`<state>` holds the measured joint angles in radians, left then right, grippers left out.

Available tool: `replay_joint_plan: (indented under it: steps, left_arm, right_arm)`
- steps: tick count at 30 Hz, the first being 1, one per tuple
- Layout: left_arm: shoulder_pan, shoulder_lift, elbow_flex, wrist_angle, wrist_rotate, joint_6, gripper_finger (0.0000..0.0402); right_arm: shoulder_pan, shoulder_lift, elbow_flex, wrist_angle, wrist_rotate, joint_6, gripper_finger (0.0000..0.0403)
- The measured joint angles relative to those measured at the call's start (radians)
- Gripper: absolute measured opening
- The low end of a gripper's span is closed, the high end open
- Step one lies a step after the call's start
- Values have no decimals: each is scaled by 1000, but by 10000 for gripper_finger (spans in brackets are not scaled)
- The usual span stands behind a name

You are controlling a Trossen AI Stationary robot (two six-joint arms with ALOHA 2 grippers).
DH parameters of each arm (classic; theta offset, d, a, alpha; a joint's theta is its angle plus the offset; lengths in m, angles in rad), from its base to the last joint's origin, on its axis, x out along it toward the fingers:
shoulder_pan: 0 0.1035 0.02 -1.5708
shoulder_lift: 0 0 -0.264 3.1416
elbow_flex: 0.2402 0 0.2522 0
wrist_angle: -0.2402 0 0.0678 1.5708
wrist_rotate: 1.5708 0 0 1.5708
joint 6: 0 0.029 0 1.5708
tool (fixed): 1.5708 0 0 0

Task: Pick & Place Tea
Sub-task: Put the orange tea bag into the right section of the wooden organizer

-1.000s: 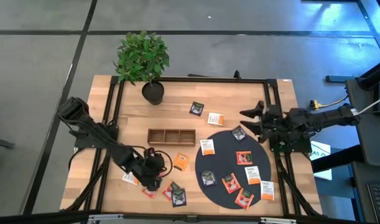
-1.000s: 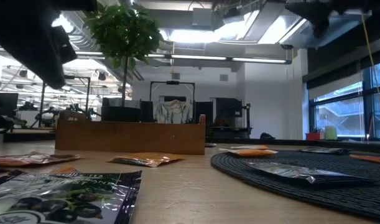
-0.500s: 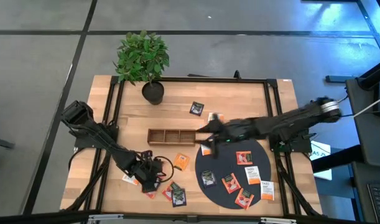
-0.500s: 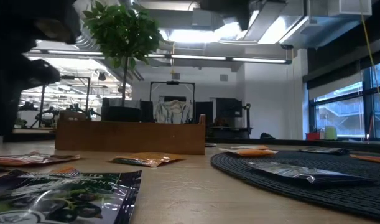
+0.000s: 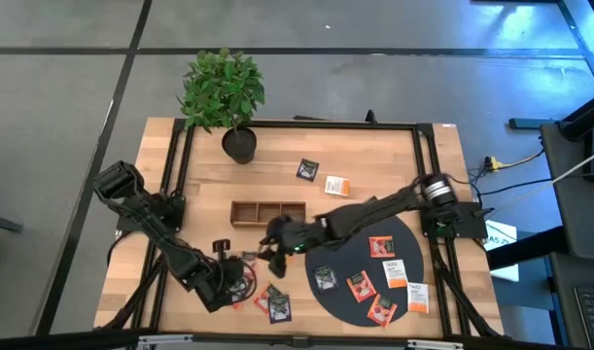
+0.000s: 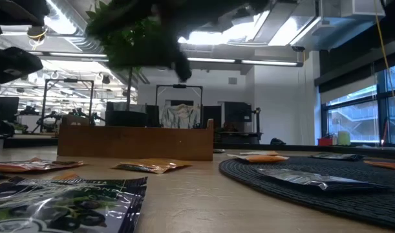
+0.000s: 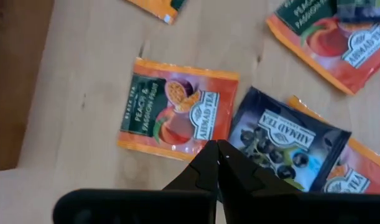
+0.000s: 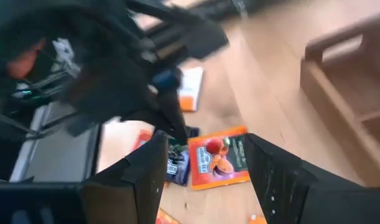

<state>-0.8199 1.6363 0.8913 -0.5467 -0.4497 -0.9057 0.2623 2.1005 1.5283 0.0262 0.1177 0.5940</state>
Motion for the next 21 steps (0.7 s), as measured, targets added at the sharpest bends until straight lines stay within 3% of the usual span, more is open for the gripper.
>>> replay_joint_plan:
  steps: [4, 9, 21]
  left_arm:
    - [-6, 0, 0, 5, -27, -1, 2]
    - [-6, 3, 0, 15, -29, -32, 2]
    - [-6, 128, 2, 127, -52, -34, 1]
  right_arm:
    - [-3, 105, 115, -122, 5, 51, 213]
    - [-10, 193, 206, -147, -7, 67, 213]
    - [-11, 215, 218, -188, -8, 122, 213]
